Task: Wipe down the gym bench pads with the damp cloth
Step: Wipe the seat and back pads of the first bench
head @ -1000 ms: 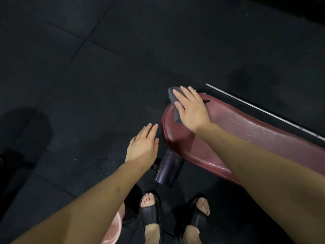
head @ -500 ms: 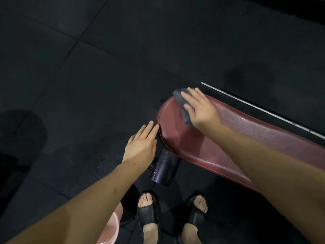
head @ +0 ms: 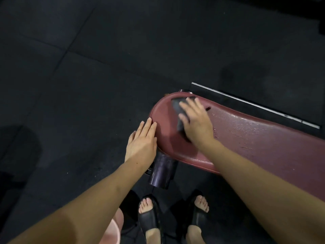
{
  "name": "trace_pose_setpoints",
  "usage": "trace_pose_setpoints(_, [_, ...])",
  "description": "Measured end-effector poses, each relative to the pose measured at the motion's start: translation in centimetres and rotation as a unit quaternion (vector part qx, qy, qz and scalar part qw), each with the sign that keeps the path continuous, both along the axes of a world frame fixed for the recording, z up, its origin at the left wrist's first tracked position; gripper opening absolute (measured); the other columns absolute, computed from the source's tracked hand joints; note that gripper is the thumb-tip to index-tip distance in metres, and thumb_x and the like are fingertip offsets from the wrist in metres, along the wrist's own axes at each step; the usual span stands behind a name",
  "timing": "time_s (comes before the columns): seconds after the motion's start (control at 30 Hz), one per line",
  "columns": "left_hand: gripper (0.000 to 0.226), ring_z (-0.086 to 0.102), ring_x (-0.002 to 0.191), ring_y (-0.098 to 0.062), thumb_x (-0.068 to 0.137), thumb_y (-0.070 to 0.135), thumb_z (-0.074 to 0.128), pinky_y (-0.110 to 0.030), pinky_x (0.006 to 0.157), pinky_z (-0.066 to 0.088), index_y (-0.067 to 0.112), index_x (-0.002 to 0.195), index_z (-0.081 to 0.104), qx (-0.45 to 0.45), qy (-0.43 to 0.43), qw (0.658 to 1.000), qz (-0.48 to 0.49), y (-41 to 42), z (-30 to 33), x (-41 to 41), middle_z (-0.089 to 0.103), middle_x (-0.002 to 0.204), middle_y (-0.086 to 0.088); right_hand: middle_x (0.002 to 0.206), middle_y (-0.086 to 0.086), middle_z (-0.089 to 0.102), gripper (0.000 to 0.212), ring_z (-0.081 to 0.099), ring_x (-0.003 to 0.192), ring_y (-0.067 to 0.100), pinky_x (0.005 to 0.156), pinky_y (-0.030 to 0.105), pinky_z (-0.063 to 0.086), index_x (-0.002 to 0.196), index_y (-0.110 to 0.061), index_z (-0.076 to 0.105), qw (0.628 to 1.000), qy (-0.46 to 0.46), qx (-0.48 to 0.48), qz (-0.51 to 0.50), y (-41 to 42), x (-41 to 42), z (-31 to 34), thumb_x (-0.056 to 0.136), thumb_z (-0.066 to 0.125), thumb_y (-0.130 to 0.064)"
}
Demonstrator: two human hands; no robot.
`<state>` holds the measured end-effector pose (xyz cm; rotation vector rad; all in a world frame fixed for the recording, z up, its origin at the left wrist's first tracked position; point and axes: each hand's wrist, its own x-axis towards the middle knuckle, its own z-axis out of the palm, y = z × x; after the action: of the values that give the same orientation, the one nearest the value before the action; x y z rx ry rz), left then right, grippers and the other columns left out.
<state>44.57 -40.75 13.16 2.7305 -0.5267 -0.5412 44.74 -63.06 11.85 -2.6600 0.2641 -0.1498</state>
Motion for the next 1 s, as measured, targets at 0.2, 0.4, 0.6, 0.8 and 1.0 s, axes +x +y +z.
trace_pose_setpoints(0.2, [0.053, 0.000, 0.159, -0.014, 0.111, 0.029, 0.028, -0.038, 0.129, 0.005, 0.026, 0.163, 0.019, -0.019, -0.038, 0.998, -0.049, -4.2, -0.8, 2.5, 0.005, 0.172, 0.010, 0.156, 0.003, 0.048, 0.042, 0.032, 0.152, 0.023, 0.125, 0.040, 0.027, 0.143, -0.017, 0.058, 0.995, 0.027, 0.045, -0.079, -2.9, -0.4, 0.6, 0.103, 0.055, -0.030])
trace_pose_setpoints(0.4, [0.052, 0.017, 0.157, -0.017, 0.108, 0.030, 0.027, -0.040, 0.129, 0.008, 0.019, 0.157, 0.037, -0.053, -0.108, 0.992, -0.038, -7.0, -3.4, 3.9, 0.030, 0.167, 0.003, 0.160, 0.001, 0.042, 0.043, 0.024, 0.155, 0.023, 0.127, 0.038, 0.020, 0.147, -0.020, 0.054, 0.986, 0.048, 0.024, -0.157, -4.4, -3.9, -0.2, 0.105, 0.052, -0.030])
trace_pose_setpoints(0.6, [0.051, 0.031, 0.152, -0.021, 0.105, 0.029, 0.030, -0.045, 0.127, 0.019, 0.015, 0.152, 0.047, -0.057, -0.198, 0.978, -0.035, -7.0, -5.6, 3.6, 0.042, 0.161, 0.000, 0.160, 0.007, 0.043, 0.052, 0.031, 0.151, 0.033, 0.126, 0.045, 0.019, 0.151, -0.023, 0.051, 0.992, -0.004, -0.019, -0.121, -2.1, 1.6, -2.1, 0.103, 0.045, -0.043])
trace_pose_setpoints(0.8, [0.051, 0.030, 0.153, -0.023, 0.105, 0.027, 0.029, -0.047, 0.126, 0.020, 0.014, 0.151, 0.047, -0.072, -0.204, 0.976, -0.034, -7.0, -5.4, 3.6, 0.043, 0.160, -0.001, 0.153, 0.010, 0.052, 0.044, 0.040, 0.146, 0.031, 0.125, 0.038, 0.025, 0.145, -0.013, 0.057, 0.997, -0.008, -0.033, -0.071, -8.1, -3.0, -1.9, 0.105, 0.049, -0.032])
trace_pose_setpoints(1.0, [0.054, 0.031, 0.152, -0.023, 0.105, 0.029, 0.024, -0.046, 0.126, 0.021, 0.014, 0.150, 0.049, -0.073, -0.212, 0.974, -0.029, -7.0, -5.4, 3.4, 0.044, 0.160, -0.001, 0.143, 0.013, 0.060, 0.048, 0.052, 0.135, 0.036, 0.119, 0.046, 0.035, 0.136, -0.009, 0.064, 0.986, -0.035, -0.062, -0.149, -6.8, -3.0, -2.5, 0.101, 0.040, -0.031])
